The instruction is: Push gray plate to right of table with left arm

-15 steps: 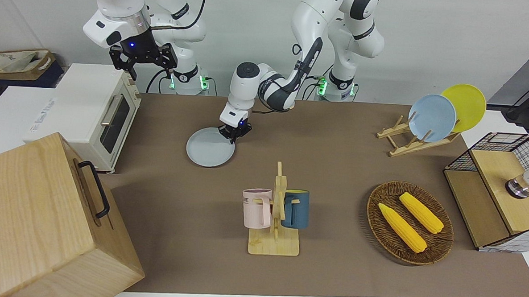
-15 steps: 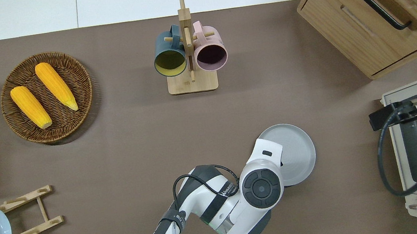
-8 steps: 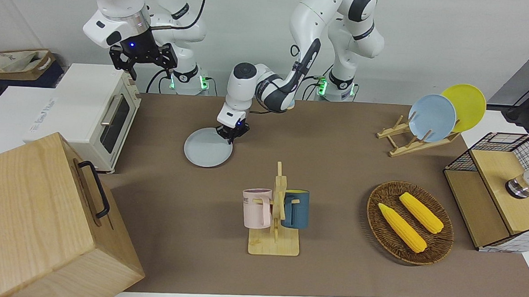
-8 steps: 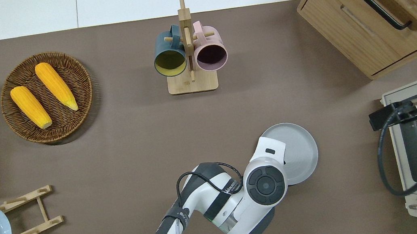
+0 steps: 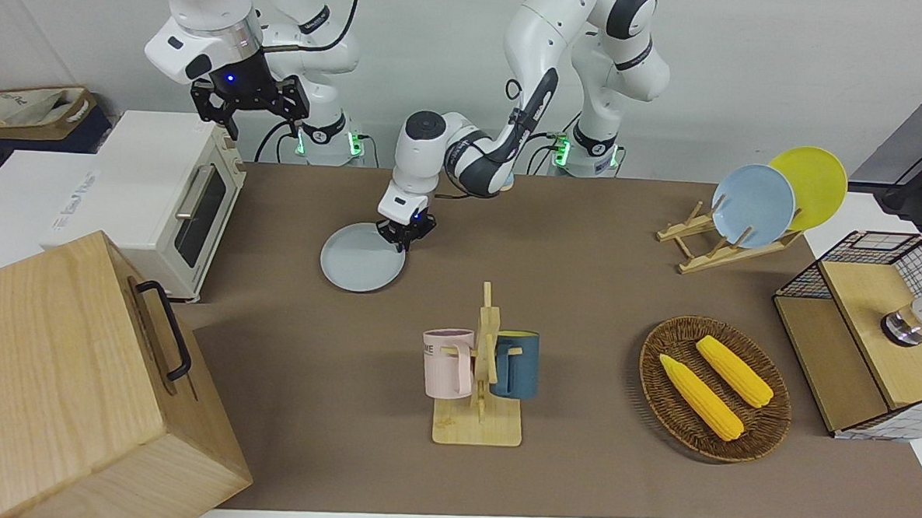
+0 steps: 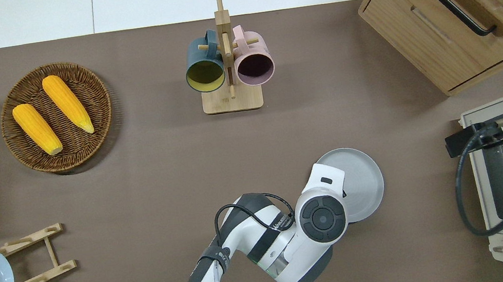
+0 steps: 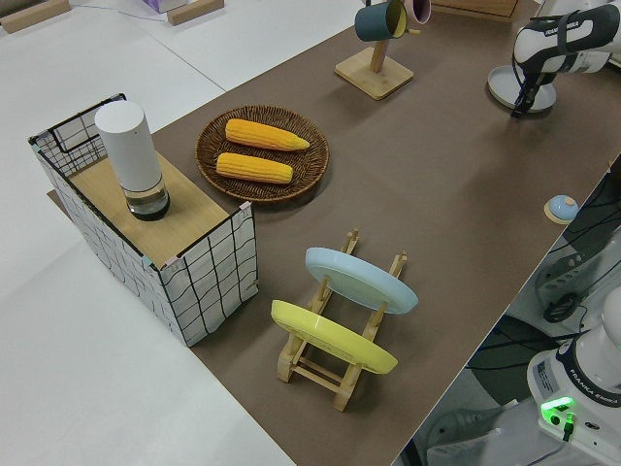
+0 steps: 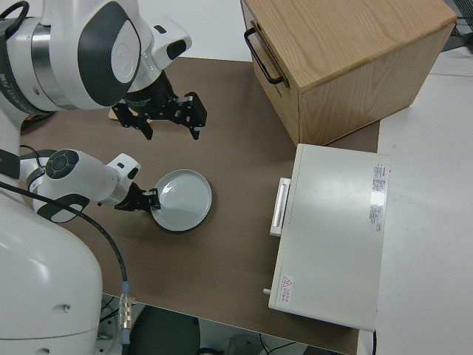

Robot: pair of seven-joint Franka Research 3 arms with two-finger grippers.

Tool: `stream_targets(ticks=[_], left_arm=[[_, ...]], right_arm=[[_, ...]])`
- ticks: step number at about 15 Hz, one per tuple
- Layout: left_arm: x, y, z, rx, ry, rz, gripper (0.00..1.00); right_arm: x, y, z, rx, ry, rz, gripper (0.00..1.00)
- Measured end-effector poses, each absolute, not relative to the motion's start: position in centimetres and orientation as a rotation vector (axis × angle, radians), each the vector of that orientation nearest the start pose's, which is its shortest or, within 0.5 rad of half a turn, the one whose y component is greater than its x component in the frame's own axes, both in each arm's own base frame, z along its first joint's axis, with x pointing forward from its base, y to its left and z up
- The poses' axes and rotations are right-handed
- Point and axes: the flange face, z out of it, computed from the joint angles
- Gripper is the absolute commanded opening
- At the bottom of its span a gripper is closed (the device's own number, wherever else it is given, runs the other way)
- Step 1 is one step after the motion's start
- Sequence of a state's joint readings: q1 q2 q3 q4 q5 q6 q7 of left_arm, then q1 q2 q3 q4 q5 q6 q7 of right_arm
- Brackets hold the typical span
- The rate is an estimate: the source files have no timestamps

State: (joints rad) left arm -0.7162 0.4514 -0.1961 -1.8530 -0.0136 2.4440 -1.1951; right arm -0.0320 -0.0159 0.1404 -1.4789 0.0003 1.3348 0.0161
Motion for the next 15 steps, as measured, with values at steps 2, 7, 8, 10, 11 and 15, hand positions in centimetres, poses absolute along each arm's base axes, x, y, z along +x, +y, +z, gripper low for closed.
stream_targets(ticks=[2, 7, 8, 10, 11, 15], left_arm=[[41.00, -51.26, 29.88, -3.271, -0.516, 0.004, 1.00], [41.06, -51.32, 29.85, -3.270, -0.510, -0.001, 1.00], [41.07, -51.33, 29.83, -3.270, -0.509, -0.001, 1.00], [41.09, -51.33, 29.84, -3.270, -0.506, -0.004, 1.00], [41.14, -51.29, 29.86, -3.267, -0.500, -0.008, 1.00], [41.71, -50.83, 30.26, -3.250, -0.452, -0.009, 1.00]], right_arm=[[52.08, 5.74, 65.62, -3.142, -0.145, 0.201, 0.983], [52.08, 5.74, 65.62, -3.142, -0.145, 0.201, 0.983], [52.08, 5.74, 65.62, -3.142, -0.145, 0.201, 0.983], [52.08, 5.74, 65.62, -3.142, -0.145, 0.201, 0.983], [52.08, 5.74, 65.62, -3.142, -0.145, 0.201, 0.983], [52.08, 5.74, 65.62, -3.142, -0.145, 0.201, 0.983]])
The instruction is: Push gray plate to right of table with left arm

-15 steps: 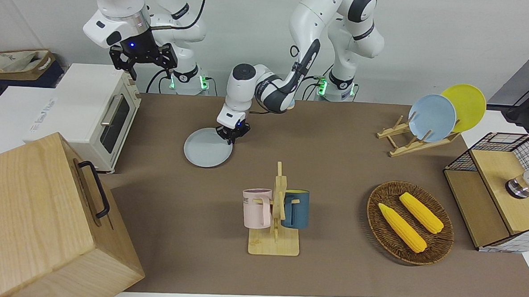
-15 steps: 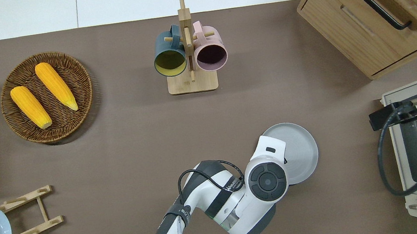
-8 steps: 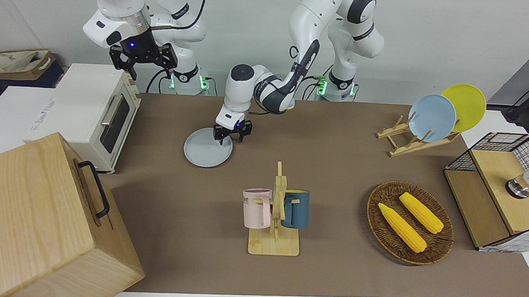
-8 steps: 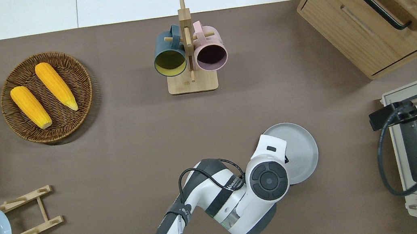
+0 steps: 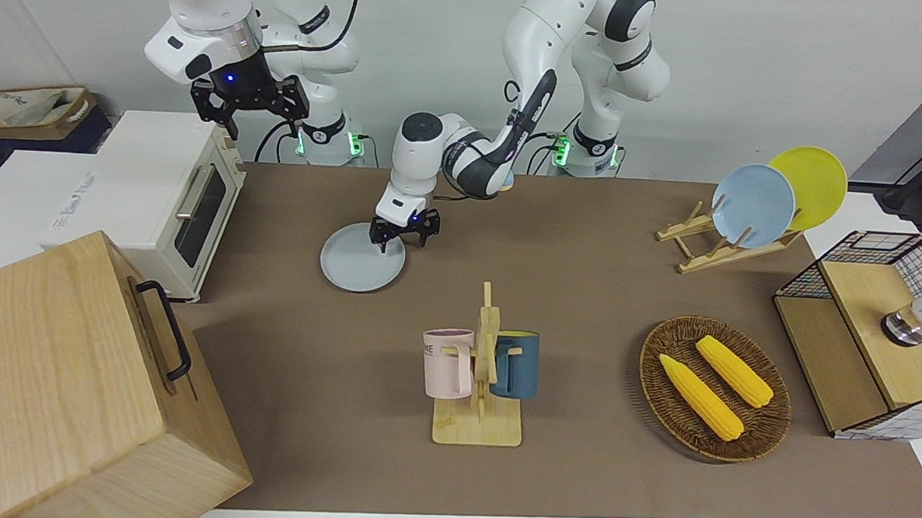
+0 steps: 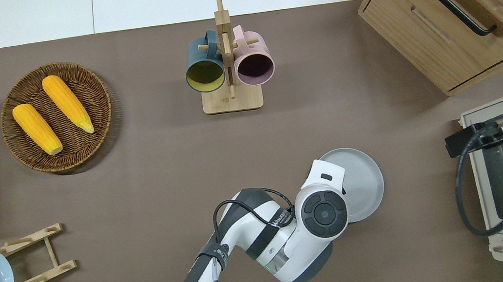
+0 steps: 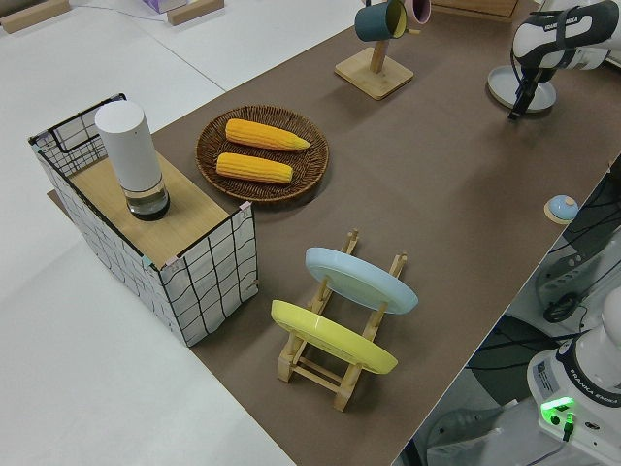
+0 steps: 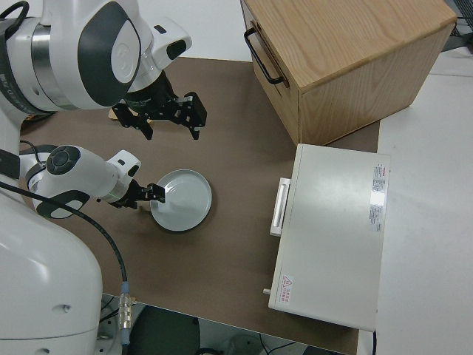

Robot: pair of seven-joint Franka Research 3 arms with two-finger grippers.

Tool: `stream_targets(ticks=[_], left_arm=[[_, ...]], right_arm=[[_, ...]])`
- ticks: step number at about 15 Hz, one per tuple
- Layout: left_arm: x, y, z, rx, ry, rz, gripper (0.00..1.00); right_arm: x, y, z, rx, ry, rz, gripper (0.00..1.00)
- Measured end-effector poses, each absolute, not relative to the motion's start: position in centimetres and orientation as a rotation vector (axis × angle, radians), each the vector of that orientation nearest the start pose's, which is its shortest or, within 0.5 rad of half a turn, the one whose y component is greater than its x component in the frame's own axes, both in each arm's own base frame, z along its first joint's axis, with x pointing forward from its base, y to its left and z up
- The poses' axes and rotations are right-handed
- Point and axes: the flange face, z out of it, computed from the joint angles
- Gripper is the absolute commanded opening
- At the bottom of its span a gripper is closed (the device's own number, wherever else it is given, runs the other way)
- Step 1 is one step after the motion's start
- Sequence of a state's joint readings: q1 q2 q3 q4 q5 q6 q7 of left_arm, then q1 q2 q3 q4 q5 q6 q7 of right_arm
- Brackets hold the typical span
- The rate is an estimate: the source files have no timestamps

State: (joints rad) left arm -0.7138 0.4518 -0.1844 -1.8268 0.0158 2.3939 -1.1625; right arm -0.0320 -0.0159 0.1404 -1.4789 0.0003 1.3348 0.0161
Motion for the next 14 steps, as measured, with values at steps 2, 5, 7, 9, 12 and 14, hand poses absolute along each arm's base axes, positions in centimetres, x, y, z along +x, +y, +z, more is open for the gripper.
stream_targets(ticks=[2, 5, 7, 9, 12, 14], left_arm=[[42.3, -50.2, 30.8, -3.242, -0.424, -0.010, 1.00], [43.3, -48.8, 32.2, -3.232, -0.389, -0.012, 1.00], [44.3, -47.4, 33.6, -3.221, -0.376, -0.012, 1.00], [45.0, -45.9, 35.0, -3.212, -0.353, -0.001, 1.00], [45.8, -43.5, 37.3, -3.193, -0.313, 0.039, 1.00], [46.4, -41.4, 39.0, -3.190, -0.285, 0.071, 1.00]], right_arm=[[52.1, 5.7, 65.6, -3.142, -0.145, 0.201, 0.983], [52.1, 5.7, 65.6, -3.142, -0.145, 0.201, 0.983], [52.1, 5.7, 65.6, -3.142, -0.145, 0.201, 0.983], [52.1, 5.7, 65.6, -3.142, -0.145, 0.201, 0.983], [52.1, 5.7, 65.6, -3.142, -0.145, 0.201, 0.983], [52.1, 5.7, 65.6, -3.142, -0.145, 0.201, 0.983]])
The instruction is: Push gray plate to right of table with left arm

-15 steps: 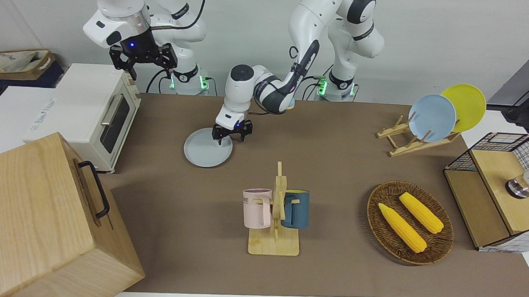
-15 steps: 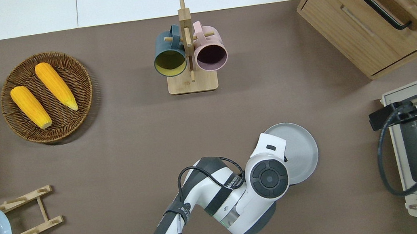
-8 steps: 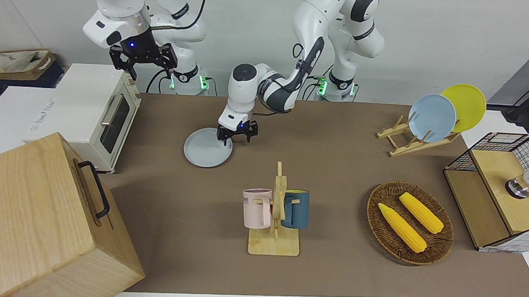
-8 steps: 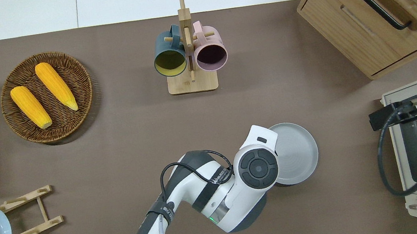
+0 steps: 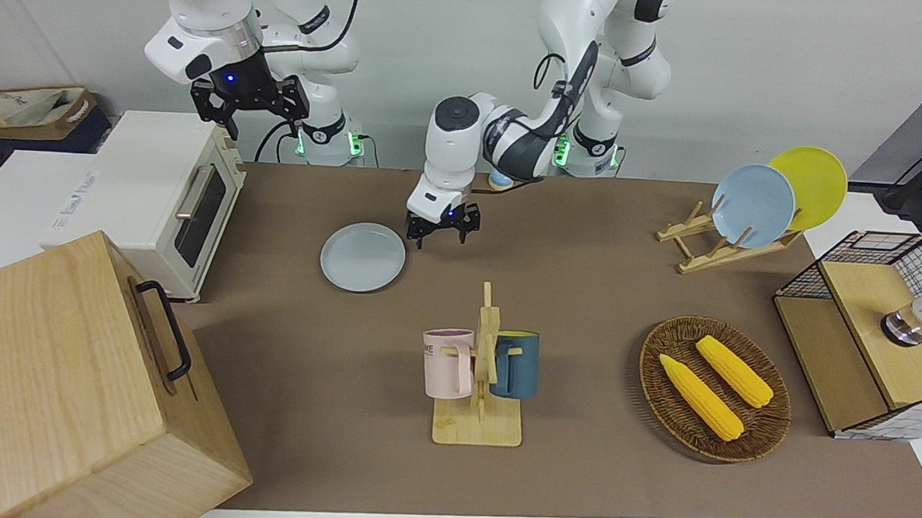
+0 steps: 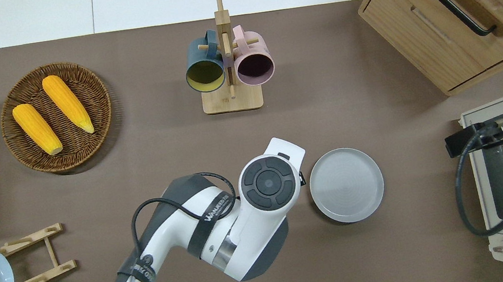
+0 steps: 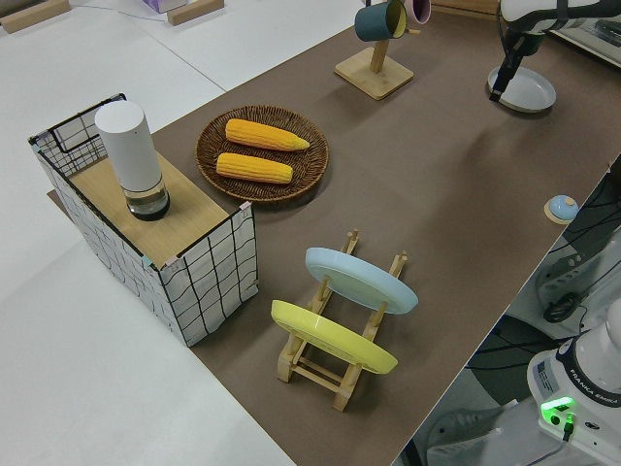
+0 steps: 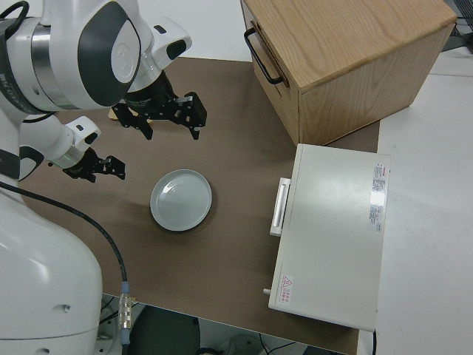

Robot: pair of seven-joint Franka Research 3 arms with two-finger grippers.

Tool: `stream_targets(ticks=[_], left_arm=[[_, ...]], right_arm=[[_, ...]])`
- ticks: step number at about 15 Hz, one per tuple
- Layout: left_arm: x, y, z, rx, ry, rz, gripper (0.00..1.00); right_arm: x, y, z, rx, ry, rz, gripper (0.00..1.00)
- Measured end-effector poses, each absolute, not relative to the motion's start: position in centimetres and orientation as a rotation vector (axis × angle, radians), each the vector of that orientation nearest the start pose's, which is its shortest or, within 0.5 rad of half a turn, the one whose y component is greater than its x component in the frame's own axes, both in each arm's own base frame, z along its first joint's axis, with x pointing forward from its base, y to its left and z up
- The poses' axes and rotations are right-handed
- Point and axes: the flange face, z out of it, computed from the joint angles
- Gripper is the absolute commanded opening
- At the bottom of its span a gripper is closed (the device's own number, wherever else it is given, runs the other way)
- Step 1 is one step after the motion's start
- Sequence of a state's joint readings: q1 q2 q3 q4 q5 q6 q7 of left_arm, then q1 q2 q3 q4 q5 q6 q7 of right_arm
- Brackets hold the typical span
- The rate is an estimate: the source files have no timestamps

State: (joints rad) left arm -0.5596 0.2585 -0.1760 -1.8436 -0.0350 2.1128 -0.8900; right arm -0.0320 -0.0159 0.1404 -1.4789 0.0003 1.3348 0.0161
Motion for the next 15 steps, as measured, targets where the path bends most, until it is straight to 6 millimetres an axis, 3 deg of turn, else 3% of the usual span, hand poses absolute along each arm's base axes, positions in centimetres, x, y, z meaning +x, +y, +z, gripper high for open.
stream_targets(ticks=[7, 15], left_arm=[[47.9, -34.5, 44.1, -3.155, -0.198, 0.146, 1.00], [49.1, -26.8, 48.2, -3.129, -0.098, 0.209, 1.00]], right_arm=[[52.1, 5.7, 65.6, -3.142, -0.145, 0.201, 0.983], [52.1, 5.7, 65.6, -3.142, -0.145, 0.201, 0.983]])
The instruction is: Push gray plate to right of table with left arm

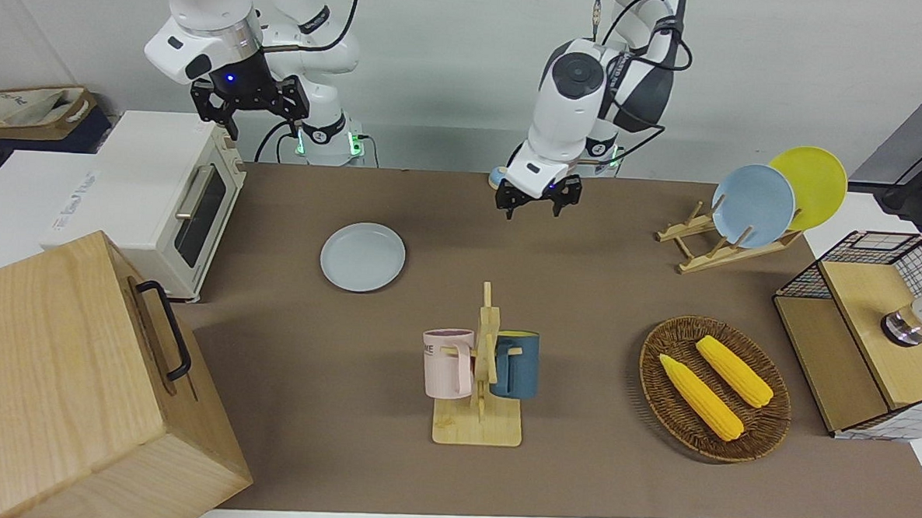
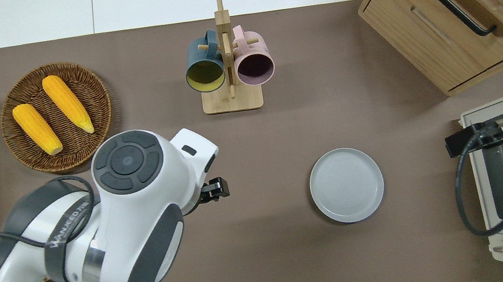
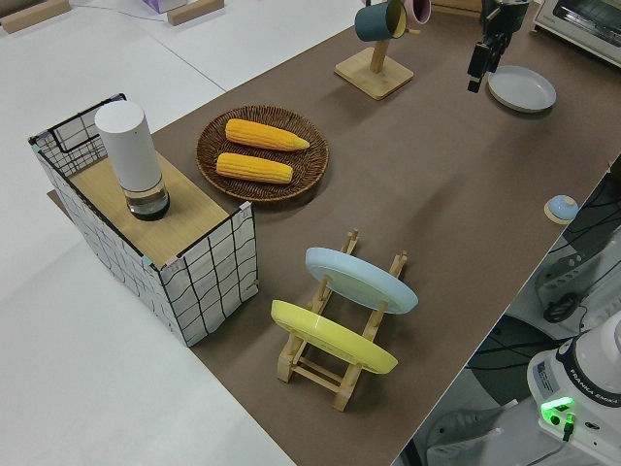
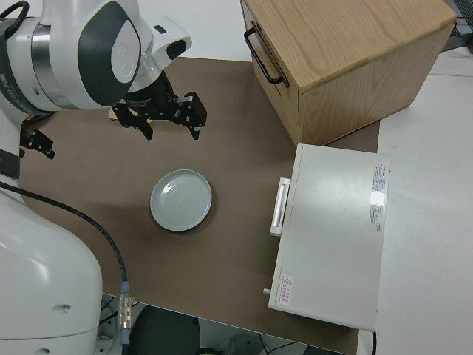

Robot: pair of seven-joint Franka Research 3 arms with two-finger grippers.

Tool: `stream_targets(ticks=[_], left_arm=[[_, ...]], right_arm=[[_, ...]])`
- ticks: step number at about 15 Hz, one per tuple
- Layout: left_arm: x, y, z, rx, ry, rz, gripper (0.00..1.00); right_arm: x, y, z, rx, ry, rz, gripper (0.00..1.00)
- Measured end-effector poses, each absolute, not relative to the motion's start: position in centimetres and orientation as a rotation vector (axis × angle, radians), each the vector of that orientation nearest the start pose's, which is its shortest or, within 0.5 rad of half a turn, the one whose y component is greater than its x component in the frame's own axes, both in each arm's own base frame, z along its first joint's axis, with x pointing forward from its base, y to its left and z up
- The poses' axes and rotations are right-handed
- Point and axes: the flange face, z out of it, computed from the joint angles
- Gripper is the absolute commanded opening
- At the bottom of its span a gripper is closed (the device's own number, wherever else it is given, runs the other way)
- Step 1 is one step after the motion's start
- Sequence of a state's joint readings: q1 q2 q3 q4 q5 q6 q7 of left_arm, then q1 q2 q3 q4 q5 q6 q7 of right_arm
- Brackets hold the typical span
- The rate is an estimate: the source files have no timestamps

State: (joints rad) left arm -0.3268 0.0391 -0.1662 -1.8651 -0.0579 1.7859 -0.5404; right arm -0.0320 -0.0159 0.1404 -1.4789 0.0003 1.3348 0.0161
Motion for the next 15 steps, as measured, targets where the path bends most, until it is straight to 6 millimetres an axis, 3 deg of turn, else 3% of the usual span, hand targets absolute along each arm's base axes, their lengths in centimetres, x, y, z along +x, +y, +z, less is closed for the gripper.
stream_targets(ticks=[8, 15], left_arm=[[50.0, -15.7, 53.6, -3.143, 0.029, 0.209, 1.00], [49.9, -7.7, 56.1, -3.141, 0.163, 0.198, 1.00]], right_arm=[[52.1, 5.7, 65.6, -3.142, -0.145, 0.201, 0.983], [52.1, 5.7, 65.6, -3.142, -0.145, 0.201, 0.983]])
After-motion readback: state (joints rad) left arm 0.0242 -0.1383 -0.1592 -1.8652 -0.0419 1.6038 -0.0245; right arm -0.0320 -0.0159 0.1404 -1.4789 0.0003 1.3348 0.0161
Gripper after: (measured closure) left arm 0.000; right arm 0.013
